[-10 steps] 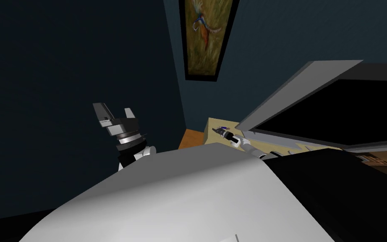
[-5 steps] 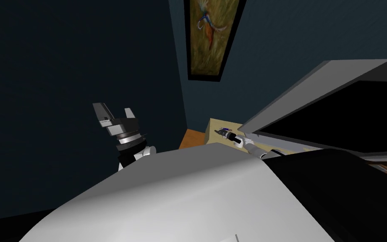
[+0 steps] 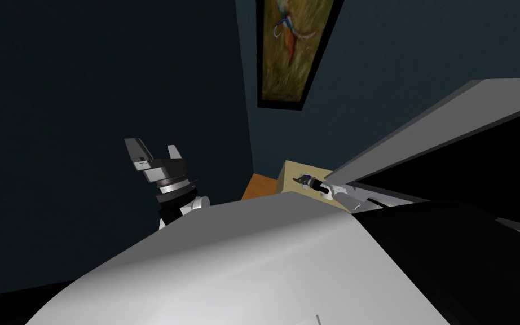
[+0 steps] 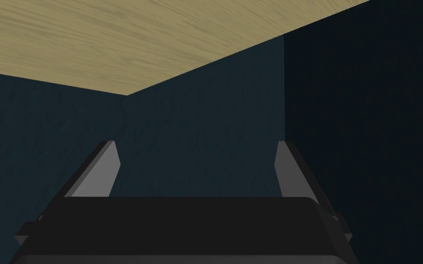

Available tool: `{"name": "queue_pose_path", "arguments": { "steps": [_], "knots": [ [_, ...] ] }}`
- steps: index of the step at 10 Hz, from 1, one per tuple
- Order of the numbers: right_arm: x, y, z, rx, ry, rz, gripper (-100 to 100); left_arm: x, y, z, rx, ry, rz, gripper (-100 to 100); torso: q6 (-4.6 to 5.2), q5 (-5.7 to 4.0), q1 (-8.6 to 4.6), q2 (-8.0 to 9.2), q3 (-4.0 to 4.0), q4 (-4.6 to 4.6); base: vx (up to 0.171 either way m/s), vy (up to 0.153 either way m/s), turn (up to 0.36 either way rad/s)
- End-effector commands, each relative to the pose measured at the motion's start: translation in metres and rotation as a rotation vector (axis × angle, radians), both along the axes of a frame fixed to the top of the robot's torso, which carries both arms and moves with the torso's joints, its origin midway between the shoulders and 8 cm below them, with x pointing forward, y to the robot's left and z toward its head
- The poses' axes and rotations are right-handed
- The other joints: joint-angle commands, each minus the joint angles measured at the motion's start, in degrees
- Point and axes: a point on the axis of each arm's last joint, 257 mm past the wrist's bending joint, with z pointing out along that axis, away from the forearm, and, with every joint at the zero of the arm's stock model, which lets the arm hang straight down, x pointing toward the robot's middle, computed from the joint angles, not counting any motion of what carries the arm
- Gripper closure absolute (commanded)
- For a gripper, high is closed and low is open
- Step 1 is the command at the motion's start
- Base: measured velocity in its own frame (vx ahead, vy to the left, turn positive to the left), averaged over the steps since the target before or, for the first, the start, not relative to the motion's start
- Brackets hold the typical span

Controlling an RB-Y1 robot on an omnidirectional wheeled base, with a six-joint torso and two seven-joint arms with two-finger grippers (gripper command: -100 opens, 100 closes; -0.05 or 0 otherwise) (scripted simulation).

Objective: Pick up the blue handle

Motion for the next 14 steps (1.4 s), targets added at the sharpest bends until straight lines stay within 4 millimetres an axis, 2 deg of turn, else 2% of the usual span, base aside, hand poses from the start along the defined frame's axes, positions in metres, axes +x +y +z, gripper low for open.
{"name": "queue_pose_path", "arguments": {
  "steps": [1,3,4,5,6,8,9,10,11,12,13,14],
  "knots": [
    [-0.010,-0.018,-0.008,-0.082,0.041,0.032,-100,0.000,0.000,0.000,0.000,0.000,0.000,0,0.00,0.00,0.00,0.00,0.00,0.00,0.016,-0.008,0.163],
    [-0.027,-0.042,-0.016,-0.166,0.093,0.050,-100,0.000,0.000,0.000,0.000,0.000,0.000,0,0.00,0.00,-0.02,-0.02,-0.01,0.00,0.026,-0.018,0.143],
    [-0.030,-0.047,-0.018,-0.171,0.101,0.041,-100,0.000,0.000,0.000,0.000,0.000,0.000,0,-0.04,0.00,-0.04,-0.05,-0.02,0.00,0.027,-0.022,0.092],
    [-0.044,-0.064,-0.023,-0.244,0.144,0.071,-100,0.000,0.000,0.000,0.000,0.000,0.000,0,0.01,-0.01,-0.04,-0.04,-0.02,-0.01,0.024,-0.025,0.148],
    [-0.068,-0.093,-0.030,-0.326,0.209,0.078,-100,0.000,0.000,0.000,0.000,0.000,0.000,0,-0.02,-0.01,-0.06,-0.04,-0.02,-0.01,0.029,-0.042,0.252],
    [-0.068,-0.093,-0.030,-0.326,0.209,0.078,-100,0.000,0.000,0.000,0.000,0.000,0.000,0,0.02,-0.03,-0.12,-0.04,-0.02,-0.01,0.020,-0.032,0.034],
    [-0.086,-0.112,-0.034,-0.394,0.259,0.101,-100,0.000,0.000,0.000,0.000,0.000,0.000,0,0.03,-0.01,-0.04,0.02,0.01,0.00,0.011,-0.020,0.131],
    [-0.086,-0.112,-0.034,-0.394,0.259,0.101,-100,0.000,0.000,0.000,0.000,0.000,0.000,0,-0.01,0.00,-0.04,0.03,0.02,0.01,0.009,-0.026,0.107],
    [-0.101,-0.127,-0.037,-0.454,0.303,0.131,-100,0.000,0.000,0.000,0.000,0.000,0.000,0,0.00,-0.01,-0.04,0.02,0.02,0.01,0.008,-0.033,0.159],
    [-0.104,-0.130,-0.037,-0.457,0.308,0.126,-100,0.000,0.000,0.000,0.000,0.000,0.000,0,-0.02,-0.01,-0.07,0.02,0.01,0.01,0.011,-0.036,0.077],
    [-0.119,-0.143,-0.039,-0.511,0.352,0.154,-100,0.000,0.000,0.000,0.000,0.000,0.000,0,0.02,-0.02,-0.08,0.02,0.01,0.01,0.016,-0.044,0.116],
    [-0.121,-0.145,-0.039,-0.513,0.355,0.151,-100,0.000,0.000,0.000,0.000,0.000,0.000,0,0.00,-0.02,-0.11,0.01,0.01,0.01,0.012,-0.040,0.074]
  ]
}}
